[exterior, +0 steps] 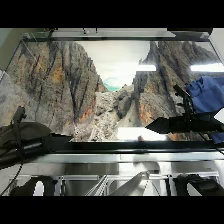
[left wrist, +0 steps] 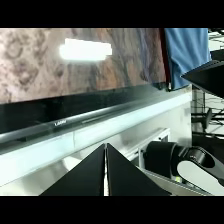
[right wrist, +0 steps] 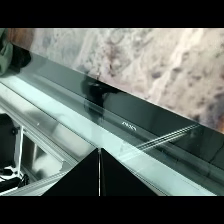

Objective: Fold the shirts.

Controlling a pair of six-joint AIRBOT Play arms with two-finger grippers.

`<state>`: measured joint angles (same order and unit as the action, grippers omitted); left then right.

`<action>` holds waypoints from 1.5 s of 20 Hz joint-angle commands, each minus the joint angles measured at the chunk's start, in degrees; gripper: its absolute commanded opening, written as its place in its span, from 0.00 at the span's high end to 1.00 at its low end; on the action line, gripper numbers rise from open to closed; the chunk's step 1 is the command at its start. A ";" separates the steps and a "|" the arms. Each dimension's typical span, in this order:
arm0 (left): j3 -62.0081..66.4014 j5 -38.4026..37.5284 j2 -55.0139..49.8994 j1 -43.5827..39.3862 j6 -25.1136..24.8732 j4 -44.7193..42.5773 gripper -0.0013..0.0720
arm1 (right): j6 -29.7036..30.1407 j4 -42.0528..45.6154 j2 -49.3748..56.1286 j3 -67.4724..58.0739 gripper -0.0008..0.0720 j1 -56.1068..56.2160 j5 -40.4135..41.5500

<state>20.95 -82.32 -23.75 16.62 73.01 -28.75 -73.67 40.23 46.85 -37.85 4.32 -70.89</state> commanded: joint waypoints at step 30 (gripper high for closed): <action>39.58 6.93 -58.51 7.93 12.50 -77.70 0.53 | -0.02 0.00 -0.04 0.02 0.97 0.07 -0.02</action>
<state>60.47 -77.28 -77.84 24.40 87.99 -106.06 -73.67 40.25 46.85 -37.85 4.32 -70.89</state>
